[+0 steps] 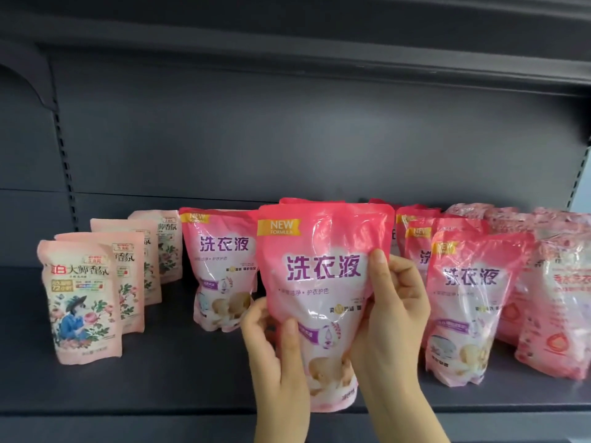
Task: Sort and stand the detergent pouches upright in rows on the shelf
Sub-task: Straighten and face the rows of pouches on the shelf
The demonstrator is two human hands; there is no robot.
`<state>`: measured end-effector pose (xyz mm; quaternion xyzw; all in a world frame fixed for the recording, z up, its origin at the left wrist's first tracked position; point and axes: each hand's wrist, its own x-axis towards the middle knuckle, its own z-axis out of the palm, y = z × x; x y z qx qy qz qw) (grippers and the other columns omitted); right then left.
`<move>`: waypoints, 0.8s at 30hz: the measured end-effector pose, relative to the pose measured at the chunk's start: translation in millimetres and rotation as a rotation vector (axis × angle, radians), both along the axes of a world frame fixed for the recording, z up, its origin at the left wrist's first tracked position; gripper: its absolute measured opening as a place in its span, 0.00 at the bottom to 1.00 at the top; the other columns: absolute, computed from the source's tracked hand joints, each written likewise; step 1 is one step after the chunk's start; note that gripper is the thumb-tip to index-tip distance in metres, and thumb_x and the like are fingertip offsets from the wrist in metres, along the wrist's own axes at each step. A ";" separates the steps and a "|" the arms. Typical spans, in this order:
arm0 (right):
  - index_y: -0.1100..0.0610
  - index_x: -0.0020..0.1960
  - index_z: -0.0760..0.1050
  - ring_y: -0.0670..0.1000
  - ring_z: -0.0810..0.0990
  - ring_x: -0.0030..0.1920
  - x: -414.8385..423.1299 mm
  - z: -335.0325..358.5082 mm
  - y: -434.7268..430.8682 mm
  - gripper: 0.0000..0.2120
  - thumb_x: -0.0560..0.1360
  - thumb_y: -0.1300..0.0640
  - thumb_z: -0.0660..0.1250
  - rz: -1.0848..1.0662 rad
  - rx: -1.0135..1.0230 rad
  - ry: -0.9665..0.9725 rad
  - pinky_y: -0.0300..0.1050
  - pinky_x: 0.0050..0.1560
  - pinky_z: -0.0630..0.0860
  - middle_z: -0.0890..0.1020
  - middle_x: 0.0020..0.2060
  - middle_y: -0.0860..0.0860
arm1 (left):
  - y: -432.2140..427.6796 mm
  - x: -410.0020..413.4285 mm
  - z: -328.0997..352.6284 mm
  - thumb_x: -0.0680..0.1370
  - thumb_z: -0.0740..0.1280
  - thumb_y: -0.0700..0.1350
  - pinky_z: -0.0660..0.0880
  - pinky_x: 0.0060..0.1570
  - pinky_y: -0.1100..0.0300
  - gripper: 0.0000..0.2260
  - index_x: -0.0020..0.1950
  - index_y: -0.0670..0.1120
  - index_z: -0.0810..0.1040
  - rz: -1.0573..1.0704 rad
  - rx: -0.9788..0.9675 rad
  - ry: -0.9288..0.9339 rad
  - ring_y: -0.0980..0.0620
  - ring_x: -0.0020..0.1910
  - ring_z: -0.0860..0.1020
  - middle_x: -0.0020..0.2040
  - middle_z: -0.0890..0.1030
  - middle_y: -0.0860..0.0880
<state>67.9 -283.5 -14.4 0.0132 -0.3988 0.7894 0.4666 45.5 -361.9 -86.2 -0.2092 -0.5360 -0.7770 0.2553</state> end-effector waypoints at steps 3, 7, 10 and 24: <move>0.57 0.39 0.73 0.40 0.74 0.29 -9.0 -2.3 1.9 0.07 0.76 0.62 0.65 -0.035 0.009 0.012 0.33 0.33 0.74 0.77 0.26 0.43 | 4.3 -11.0 -5.3 0.74 0.58 0.58 0.71 0.51 0.73 0.12 0.54 0.74 0.67 0.000 -0.043 0.031 0.63 0.53 0.76 0.51 0.75 0.67; 0.58 0.40 0.73 0.39 0.74 0.29 -22.5 -3.0 7.4 0.07 0.77 0.61 0.65 -0.078 0.023 -0.003 0.32 0.33 0.74 0.77 0.27 0.41 | 8.2 -28.8 -8.5 0.75 0.57 0.58 0.72 0.55 0.65 0.11 0.56 0.70 0.65 -0.002 -0.123 0.043 0.55 0.56 0.75 0.58 0.74 0.51; 0.58 0.41 0.73 0.39 0.74 0.29 -28.3 -4.9 11.3 0.06 0.77 0.61 0.65 -0.077 0.018 -0.030 0.32 0.33 0.75 0.77 0.27 0.42 | 9.4 -35.4 -9.8 0.77 0.57 0.57 0.73 0.54 0.64 0.09 0.56 0.68 0.65 -0.028 -0.169 0.026 0.53 0.56 0.75 0.57 0.74 0.48; 0.61 0.41 0.73 0.41 0.75 0.30 -27.3 -28.0 13.5 0.07 0.77 0.60 0.66 -0.147 -0.003 -0.129 0.34 0.34 0.75 0.78 0.27 0.43 | 8.3 -32.9 -27.7 0.78 0.54 0.56 0.73 0.51 0.67 0.10 0.58 0.59 0.65 -0.072 -0.222 -0.113 0.58 0.51 0.76 0.54 0.75 0.49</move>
